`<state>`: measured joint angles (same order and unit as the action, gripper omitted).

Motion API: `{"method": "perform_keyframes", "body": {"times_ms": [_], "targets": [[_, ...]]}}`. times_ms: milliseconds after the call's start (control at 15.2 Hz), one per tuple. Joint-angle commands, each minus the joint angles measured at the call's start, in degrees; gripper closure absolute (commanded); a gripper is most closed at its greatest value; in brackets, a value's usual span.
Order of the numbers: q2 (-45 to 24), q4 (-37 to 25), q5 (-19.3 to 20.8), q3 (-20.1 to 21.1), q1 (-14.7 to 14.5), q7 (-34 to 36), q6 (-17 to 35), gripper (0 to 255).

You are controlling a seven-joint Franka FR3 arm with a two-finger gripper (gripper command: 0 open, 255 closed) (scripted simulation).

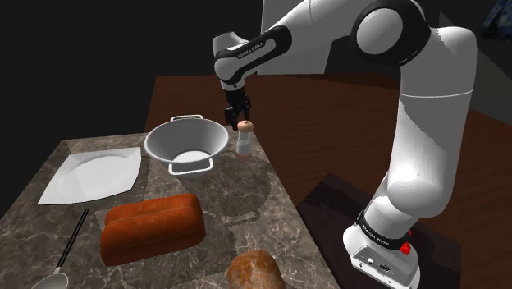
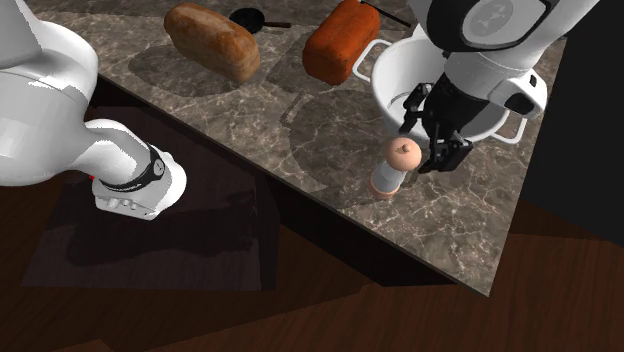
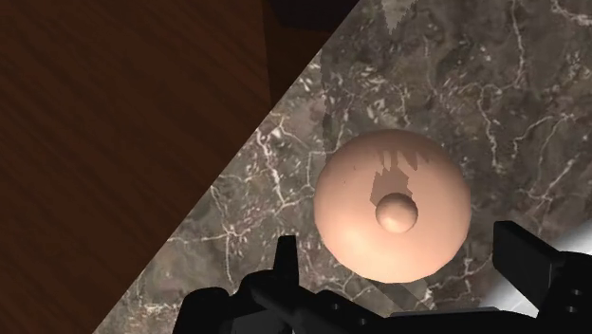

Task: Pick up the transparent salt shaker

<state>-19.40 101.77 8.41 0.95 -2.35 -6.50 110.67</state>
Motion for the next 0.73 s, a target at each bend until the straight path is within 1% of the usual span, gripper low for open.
{"method": "perform_keyframes", "body": {"times_ms": [0, 66, 660], "targets": [[-0.3, 0.2, 0.0, 0.0, 0.0, 0.1, 0.5, 0], [-0.3, 0.4, 0.0, 0.0, 0.0, 0.1, 0.7, 255], [-0.3, 0.2, 0.0, 0.0, 0.0, 0.1, 0.5, 255]]}}
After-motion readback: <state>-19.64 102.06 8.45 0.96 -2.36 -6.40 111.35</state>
